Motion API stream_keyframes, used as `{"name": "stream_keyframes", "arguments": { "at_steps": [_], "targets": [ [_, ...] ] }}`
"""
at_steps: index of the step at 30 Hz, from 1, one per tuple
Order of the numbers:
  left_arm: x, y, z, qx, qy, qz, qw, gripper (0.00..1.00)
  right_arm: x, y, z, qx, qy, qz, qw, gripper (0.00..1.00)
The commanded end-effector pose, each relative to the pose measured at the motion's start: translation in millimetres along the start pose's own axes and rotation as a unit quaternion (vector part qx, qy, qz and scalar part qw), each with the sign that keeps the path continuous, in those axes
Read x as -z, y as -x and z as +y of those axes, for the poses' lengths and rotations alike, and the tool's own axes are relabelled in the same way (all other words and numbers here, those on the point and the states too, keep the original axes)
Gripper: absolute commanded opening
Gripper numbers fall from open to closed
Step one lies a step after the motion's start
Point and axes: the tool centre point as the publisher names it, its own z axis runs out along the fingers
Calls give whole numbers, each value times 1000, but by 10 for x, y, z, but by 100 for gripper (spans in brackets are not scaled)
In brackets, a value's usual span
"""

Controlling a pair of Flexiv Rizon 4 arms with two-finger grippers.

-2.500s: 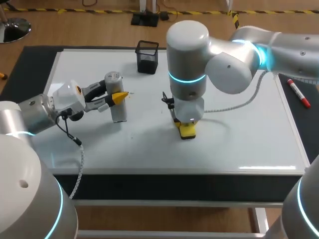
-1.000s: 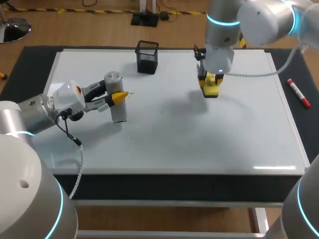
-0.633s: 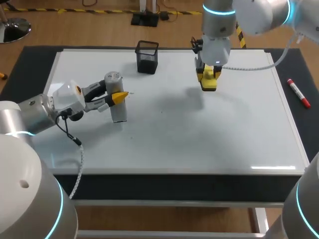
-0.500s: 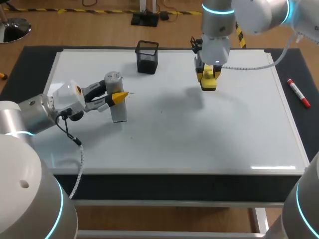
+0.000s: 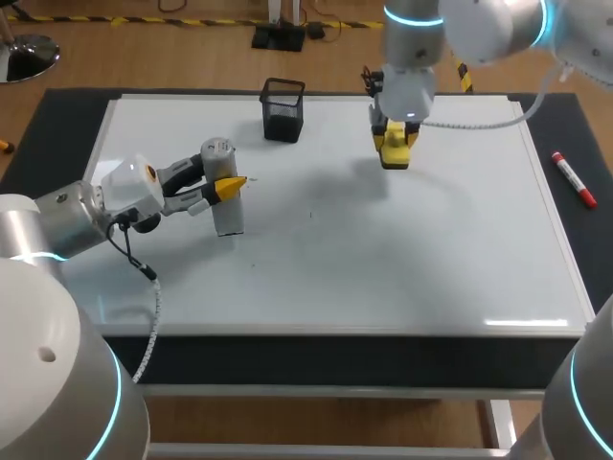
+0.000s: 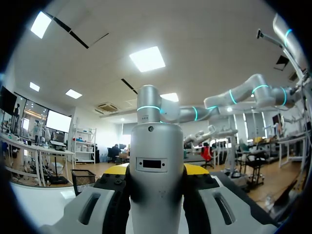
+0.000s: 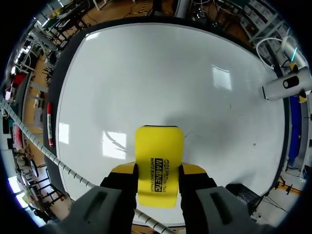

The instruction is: Pick up the inspection probe, press it on each red-marked spot on the whiteboard one by one, put down the probe, pick up the eraser, and wipe off all the red marks.

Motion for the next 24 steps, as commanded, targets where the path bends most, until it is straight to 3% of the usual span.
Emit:
{"name": "stream_keyframes", "arguments": {
  "at_steps": [1, 24],
  "targets": [
    [-3, 0, 10, -1, -3, -1, 1000, 0, -42, 128, -257, 2, 20, 12, 1000, 0],
    [-3, 0, 10, -1, -3, -1, 1000, 0, -248, 200, -928, -16, 37, 47, 998, 0]
  ]
}}
